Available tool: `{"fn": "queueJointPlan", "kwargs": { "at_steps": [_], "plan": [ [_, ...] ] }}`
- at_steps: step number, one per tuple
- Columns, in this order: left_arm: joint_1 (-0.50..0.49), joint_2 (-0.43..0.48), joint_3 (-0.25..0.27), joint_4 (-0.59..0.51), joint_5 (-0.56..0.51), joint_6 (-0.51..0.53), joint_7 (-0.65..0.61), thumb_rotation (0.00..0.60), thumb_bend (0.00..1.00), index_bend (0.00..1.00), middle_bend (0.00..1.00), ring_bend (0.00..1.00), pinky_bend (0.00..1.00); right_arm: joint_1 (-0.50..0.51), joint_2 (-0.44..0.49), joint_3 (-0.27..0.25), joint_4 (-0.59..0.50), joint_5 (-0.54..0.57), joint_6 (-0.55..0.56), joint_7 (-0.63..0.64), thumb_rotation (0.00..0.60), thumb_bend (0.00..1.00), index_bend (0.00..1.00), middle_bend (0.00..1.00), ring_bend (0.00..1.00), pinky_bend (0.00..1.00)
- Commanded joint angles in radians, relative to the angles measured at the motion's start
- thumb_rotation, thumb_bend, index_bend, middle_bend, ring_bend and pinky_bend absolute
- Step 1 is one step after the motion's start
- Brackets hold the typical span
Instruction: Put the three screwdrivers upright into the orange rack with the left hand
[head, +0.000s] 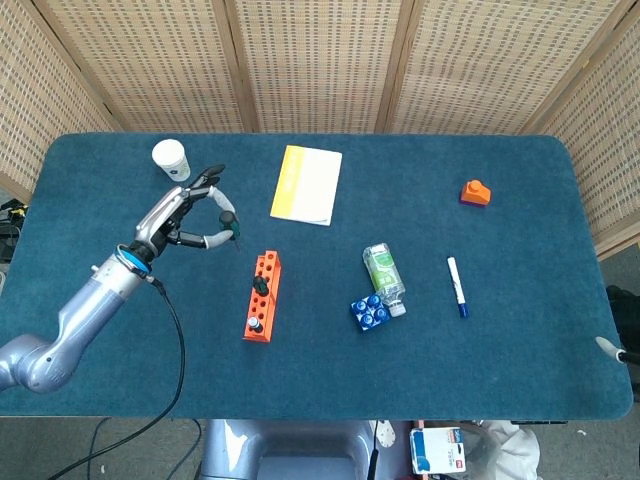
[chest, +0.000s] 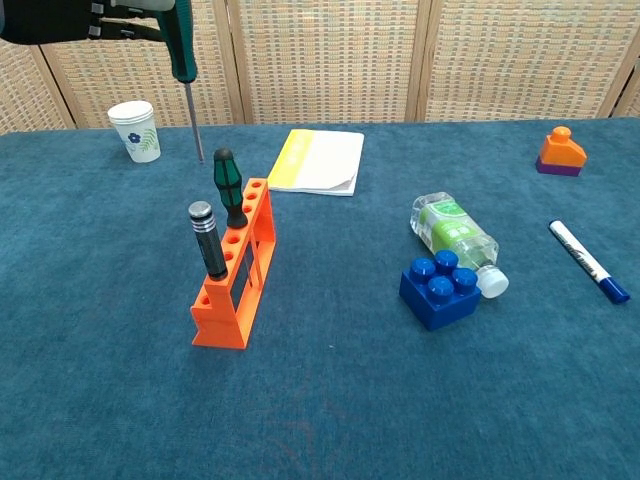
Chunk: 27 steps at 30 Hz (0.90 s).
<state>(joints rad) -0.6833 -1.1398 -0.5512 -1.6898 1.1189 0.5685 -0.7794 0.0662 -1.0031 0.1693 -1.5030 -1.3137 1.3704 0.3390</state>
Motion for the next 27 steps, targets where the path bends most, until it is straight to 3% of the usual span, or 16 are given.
{"fn": "queueJointPlan", "kwargs": {
  "at_steps": [1,8,27],
  "plan": [
    [-0.036,-0.011,0.007,0.011,-0.044,-0.013,0.022,0.6,0.52,0.73,0.0,0.0,0.0,0.0,0.001,0.0,0.001,0.001,-0.001,0.003,0.6,0.0,0.0,0.0,0.0,0.0],
    [-0.084,-0.022,0.022,0.019,-0.108,-0.033,0.05,0.6,0.52,0.73,0.0,0.0,0.0,-0.001,0.003,0.002,0.008,0.007,-0.008,0.017,0.6,0.0,0.0,0.0,0.0,0.0],
    [-0.14,-0.07,0.04,0.051,-0.139,-0.031,0.072,0.6,0.55,0.73,0.0,0.0,0.0,-0.007,0.01,0.003,0.011,0.007,-0.005,0.039,0.6,0.0,0.0,0.0,0.0,0.0]
  ]
}}
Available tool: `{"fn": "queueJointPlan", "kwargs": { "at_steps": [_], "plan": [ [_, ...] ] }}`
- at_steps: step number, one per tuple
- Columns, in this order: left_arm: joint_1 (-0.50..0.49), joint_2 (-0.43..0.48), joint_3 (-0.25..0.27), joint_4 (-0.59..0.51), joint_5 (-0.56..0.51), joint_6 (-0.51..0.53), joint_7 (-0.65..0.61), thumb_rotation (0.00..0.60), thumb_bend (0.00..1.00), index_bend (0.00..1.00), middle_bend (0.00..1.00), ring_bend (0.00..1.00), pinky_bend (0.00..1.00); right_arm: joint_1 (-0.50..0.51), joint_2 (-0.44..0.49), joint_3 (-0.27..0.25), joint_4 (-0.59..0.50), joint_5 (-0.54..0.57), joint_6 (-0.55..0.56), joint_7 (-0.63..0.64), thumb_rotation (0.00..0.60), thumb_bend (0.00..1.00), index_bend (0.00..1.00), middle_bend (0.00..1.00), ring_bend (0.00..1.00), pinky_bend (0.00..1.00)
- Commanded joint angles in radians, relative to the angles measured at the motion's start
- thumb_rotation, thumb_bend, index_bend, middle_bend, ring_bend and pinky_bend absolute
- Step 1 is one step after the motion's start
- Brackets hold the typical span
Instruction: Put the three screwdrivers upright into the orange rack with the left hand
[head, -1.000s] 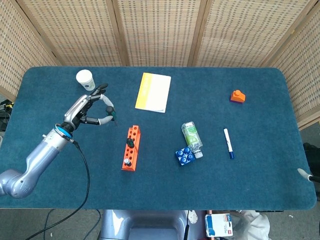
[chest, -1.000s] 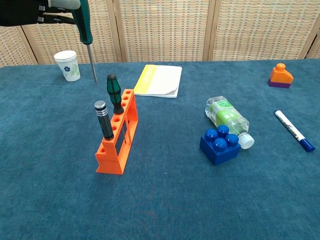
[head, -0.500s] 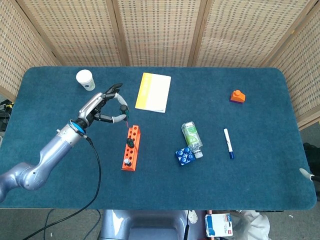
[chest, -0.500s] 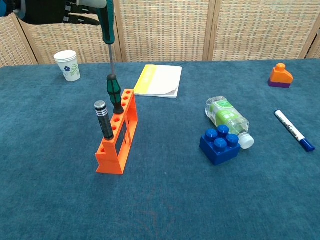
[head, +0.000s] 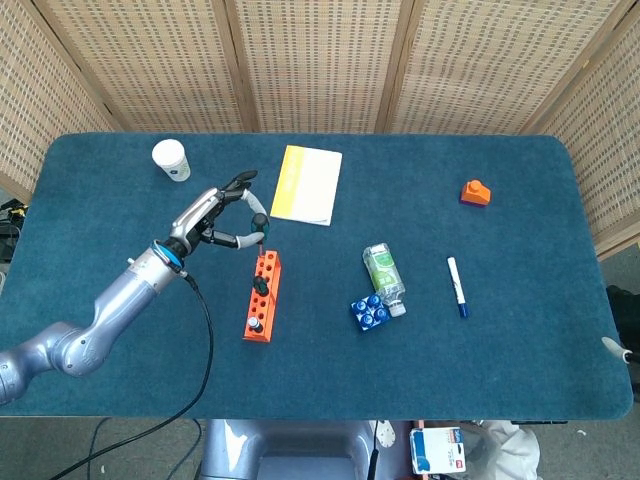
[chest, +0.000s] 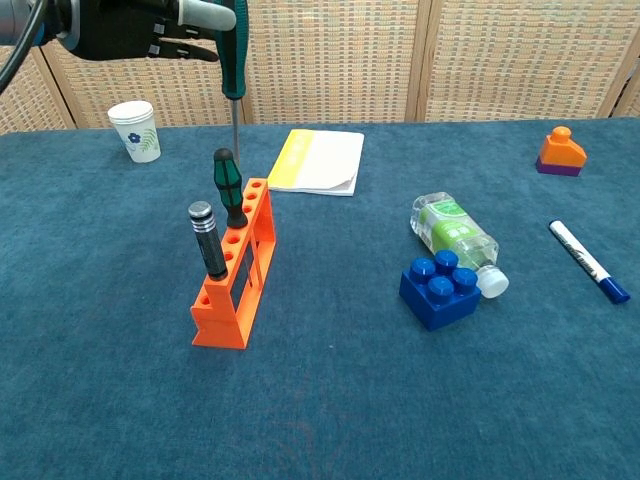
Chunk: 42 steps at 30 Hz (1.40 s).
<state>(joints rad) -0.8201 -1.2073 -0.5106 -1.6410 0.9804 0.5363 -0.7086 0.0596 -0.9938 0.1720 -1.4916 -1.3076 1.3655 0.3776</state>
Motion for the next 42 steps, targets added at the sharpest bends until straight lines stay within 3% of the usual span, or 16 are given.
{"fn": "queueJointPlan", "kwargs": {
  "at_steps": [1,42],
  "plan": [
    [-0.009,-0.006,0.0,0.005,-0.002,0.0,0.005,0.6,0.55,0.73,0.0,0.0,0.0,-0.001,0.001,0.001,0.0,0.002,0.0,0.002,0.6,0.0,0.0,0.0,0.0,0.0],
    [-0.051,-0.05,0.03,0.056,-0.046,-0.013,0.039,0.6,0.57,0.73,0.0,0.0,0.0,-0.005,0.005,0.005,0.008,0.012,-0.006,0.015,0.6,0.0,0.0,0.0,0.0,0.0]
  ]
}}
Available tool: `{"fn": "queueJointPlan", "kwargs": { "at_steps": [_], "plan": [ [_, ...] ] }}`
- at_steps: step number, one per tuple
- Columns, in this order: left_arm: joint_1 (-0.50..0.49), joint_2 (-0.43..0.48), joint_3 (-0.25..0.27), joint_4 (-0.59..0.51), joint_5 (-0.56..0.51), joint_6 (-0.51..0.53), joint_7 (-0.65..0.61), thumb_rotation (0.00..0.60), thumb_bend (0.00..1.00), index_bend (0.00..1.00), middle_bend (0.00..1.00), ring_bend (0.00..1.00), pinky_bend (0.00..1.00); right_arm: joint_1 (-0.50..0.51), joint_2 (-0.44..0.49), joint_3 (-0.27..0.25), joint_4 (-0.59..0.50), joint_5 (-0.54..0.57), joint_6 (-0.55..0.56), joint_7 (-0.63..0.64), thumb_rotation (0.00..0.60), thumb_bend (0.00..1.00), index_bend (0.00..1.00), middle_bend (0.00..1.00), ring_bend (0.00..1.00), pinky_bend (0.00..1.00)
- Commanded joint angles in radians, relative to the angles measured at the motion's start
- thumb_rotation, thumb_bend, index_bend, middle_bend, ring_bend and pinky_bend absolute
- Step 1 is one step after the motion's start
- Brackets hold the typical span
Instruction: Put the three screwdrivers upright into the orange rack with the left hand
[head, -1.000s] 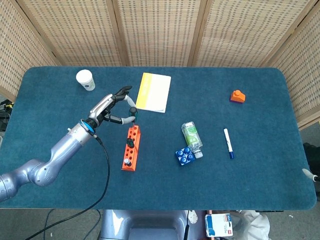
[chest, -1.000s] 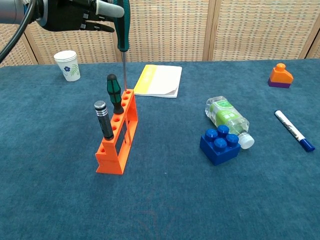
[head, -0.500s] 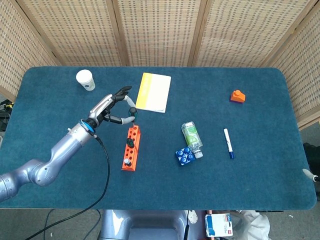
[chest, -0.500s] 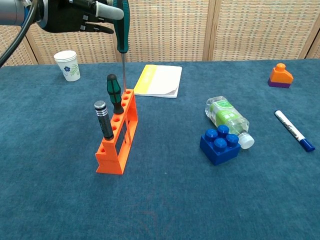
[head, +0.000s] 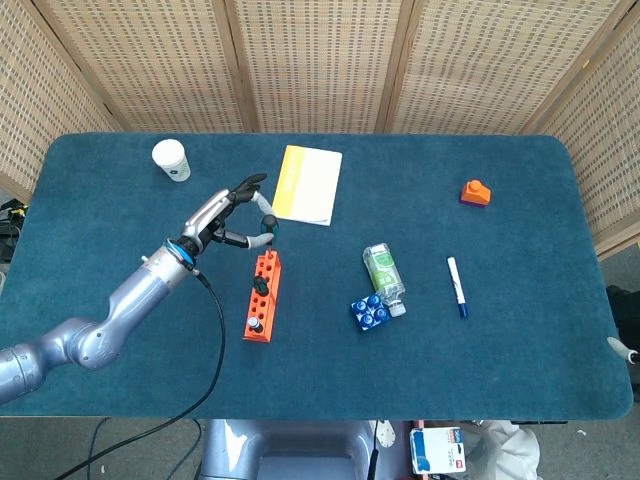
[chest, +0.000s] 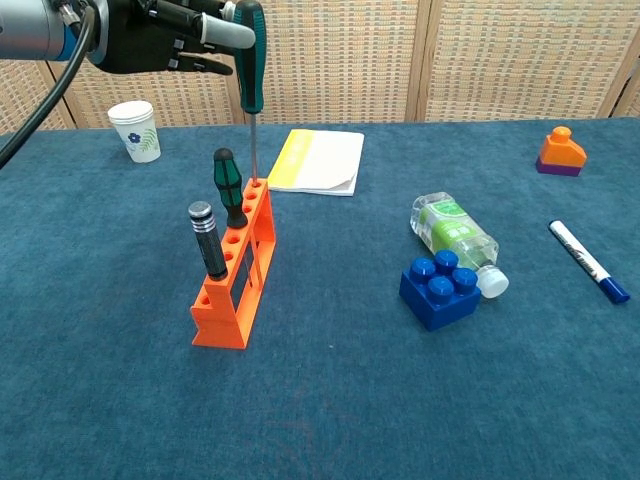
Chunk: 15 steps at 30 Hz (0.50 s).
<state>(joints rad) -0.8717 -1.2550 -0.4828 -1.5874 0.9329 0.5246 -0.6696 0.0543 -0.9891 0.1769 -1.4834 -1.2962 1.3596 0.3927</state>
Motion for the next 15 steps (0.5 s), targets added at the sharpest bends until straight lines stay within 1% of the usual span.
{"fn": "queueJointPlan", "kwargs": {
  "at_steps": [1,15],
  "plan": [
    [0.0,-0.004,0.003,0.005,0.002,-0.001,0.001,0.6,0.57,0.73,0.0,0.0,0.0,0.0,0.0,0.0,0.0,0.001,0.0,0.0,0.6,0.0,0.0,0.0,0.0,0.0],
    [0.007,-0.061,0.036,0.057,0.022,-0.009,0.001,0.6,0.58,0.73,0.0,0.0,0.0,0.001,-0.002,0.001,0.003,0.004,-0.004,-0.002,0.6,0.0,0.0,0.0,0.0,0.0]
  ]
}}
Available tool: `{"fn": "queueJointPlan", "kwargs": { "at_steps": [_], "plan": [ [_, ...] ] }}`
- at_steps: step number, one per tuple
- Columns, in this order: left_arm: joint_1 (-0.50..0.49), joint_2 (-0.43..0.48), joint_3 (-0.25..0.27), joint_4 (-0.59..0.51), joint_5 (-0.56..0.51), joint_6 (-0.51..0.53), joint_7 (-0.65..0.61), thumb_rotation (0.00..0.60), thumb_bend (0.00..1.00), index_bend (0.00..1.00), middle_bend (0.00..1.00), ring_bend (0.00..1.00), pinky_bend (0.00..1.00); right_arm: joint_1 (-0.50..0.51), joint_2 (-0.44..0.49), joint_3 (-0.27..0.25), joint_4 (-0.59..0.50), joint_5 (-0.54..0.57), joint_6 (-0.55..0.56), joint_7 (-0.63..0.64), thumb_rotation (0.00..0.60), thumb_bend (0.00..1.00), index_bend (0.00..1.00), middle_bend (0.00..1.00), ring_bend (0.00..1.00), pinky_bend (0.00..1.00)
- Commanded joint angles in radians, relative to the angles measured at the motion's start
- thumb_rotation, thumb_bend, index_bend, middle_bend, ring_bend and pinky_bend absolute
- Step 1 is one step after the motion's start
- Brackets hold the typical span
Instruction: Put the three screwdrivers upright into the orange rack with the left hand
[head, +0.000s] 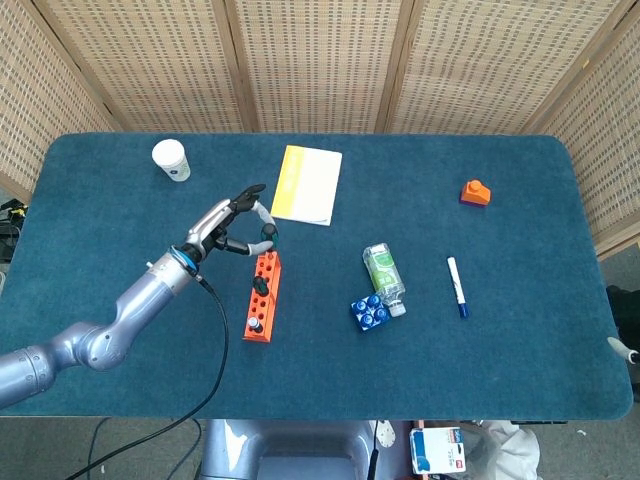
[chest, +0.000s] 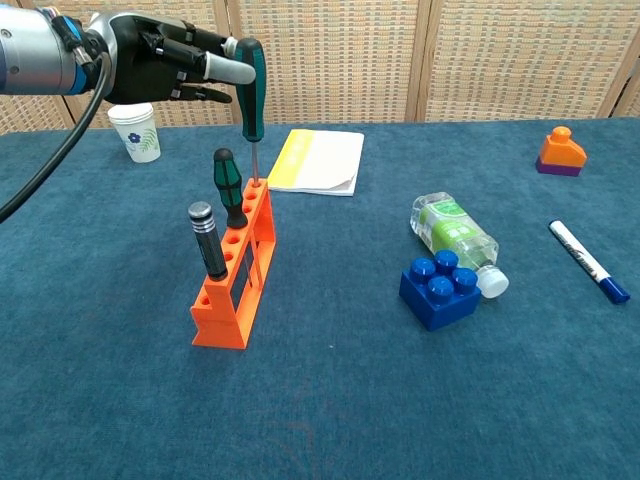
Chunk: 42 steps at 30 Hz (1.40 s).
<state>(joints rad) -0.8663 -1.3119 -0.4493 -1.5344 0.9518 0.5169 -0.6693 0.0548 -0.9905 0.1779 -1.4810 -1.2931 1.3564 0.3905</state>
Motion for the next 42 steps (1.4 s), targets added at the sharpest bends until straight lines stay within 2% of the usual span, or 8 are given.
{"fn": "queueJointPlan", "kwargs": {
  "at_steps": [1,23,42],
  "plan": [
    [0.002,-0.007,0.004,0.007,0.005,-0.002,0.0,0.6,0.58,0.73,0.0,0.0,0.0,0.001,0.0,0.001,0.001,0.001,-0.001,0.0,0.6,0.0,0.0,0.0,0.0,0.0],
    [0.033,-0.078,0.023,0.091,0.069,-0.027,-0.051,0.6,0.58,0.72,0.0,0.0,0.0,0.005,-0.001,0.0,0.001,0.001,-0.011,-0.003,0.6,0.0,0.0,0.0,0.0,0.0],
    [0.034,-0.097,0.024,0.12,0.071,-0.053,-0.058,0.6,0.58,0.61,0.0,0.0,0.0,0.005,0.0,-0.001,-0.001,0.001,-0.013,-0.003,0.6,0.0,0.0,0.0,0.0,0.0]
  ]
}}
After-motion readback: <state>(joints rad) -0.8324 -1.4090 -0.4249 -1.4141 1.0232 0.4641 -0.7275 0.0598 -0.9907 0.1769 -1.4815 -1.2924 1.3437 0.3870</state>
